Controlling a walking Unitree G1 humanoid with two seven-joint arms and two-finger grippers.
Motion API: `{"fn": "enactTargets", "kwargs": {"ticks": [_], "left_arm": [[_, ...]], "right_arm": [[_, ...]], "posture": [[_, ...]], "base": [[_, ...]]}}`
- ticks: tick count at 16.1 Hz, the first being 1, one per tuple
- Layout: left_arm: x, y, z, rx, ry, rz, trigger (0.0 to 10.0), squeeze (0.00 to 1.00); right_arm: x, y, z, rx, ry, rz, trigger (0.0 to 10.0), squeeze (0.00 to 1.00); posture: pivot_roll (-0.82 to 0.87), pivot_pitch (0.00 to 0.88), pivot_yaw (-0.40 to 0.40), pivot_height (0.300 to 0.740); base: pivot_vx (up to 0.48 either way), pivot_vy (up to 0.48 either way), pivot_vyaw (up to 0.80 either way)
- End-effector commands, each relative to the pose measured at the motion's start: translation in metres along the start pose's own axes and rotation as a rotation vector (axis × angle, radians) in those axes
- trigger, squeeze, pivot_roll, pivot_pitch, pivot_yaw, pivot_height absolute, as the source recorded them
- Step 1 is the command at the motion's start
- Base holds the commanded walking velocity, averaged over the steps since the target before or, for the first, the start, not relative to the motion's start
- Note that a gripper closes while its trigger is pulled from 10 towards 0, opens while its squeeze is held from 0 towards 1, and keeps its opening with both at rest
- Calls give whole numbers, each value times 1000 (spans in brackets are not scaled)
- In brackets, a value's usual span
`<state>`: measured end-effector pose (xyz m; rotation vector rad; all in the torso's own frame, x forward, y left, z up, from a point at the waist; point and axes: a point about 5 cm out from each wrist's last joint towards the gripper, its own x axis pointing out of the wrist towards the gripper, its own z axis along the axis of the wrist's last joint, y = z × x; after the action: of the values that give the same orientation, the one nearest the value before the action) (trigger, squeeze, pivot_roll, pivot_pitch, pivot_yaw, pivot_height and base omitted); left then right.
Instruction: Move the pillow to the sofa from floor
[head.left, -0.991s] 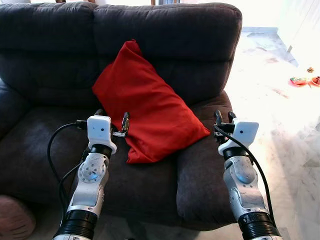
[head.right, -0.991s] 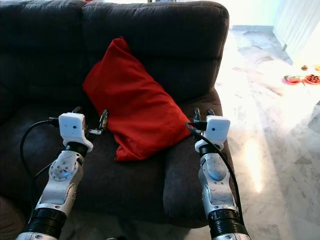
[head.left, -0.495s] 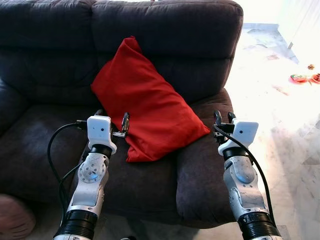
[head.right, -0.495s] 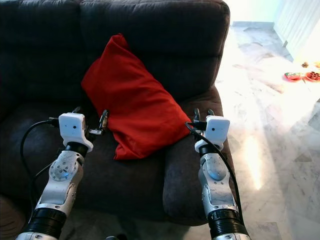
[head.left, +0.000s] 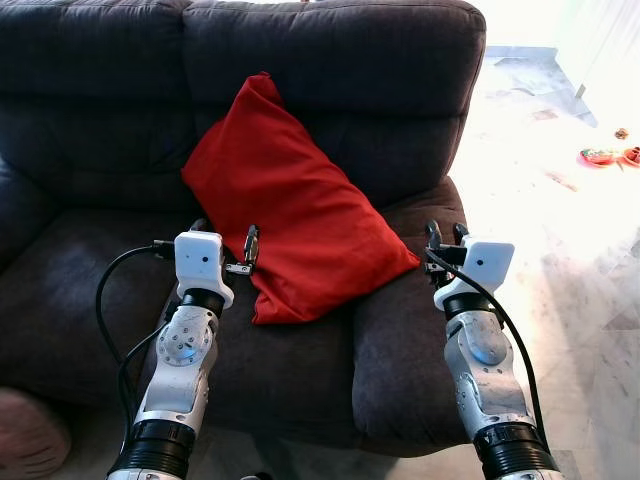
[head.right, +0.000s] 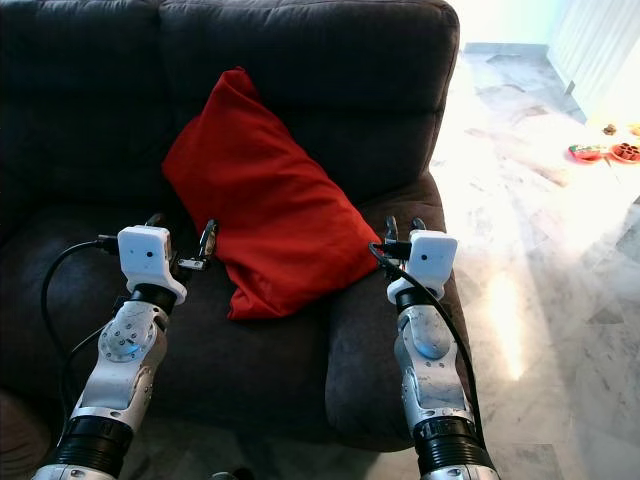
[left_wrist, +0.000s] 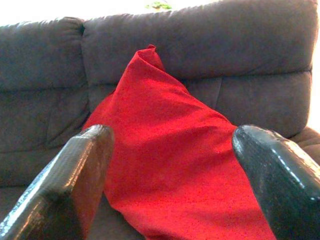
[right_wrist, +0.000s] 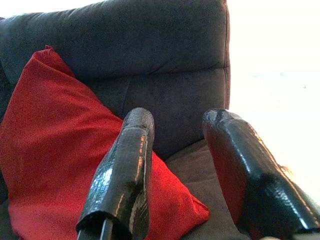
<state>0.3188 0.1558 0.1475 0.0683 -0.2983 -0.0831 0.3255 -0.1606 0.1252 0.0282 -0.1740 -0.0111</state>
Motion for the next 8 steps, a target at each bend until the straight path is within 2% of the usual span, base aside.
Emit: {"fn": "enactTargets", "kwargs": {"ticks": [1, 6, 8], "left_arm": [[1, 1, 1, -4, 2, 0, 10000, 0], [1, 1, 0, -5, 3, 2, 10000, 0], [1, 1, 1, -4, 2, 4, 10000, 0]], "right_arm": [[0, 2, -1, -3, 5, 12, 10000, 0], [0, 0, -3, -4, 25, 3, 10000, 0], [1, 1, -2, -2, 19, 7, 10000, 0]], "posture": [[35, 113, 10, 714], [35, 122, 8, 714], [35, 123, 8, 689]], "base": [[0, 0, 0], [0, 0, 0], [0, 0, 0]]}}
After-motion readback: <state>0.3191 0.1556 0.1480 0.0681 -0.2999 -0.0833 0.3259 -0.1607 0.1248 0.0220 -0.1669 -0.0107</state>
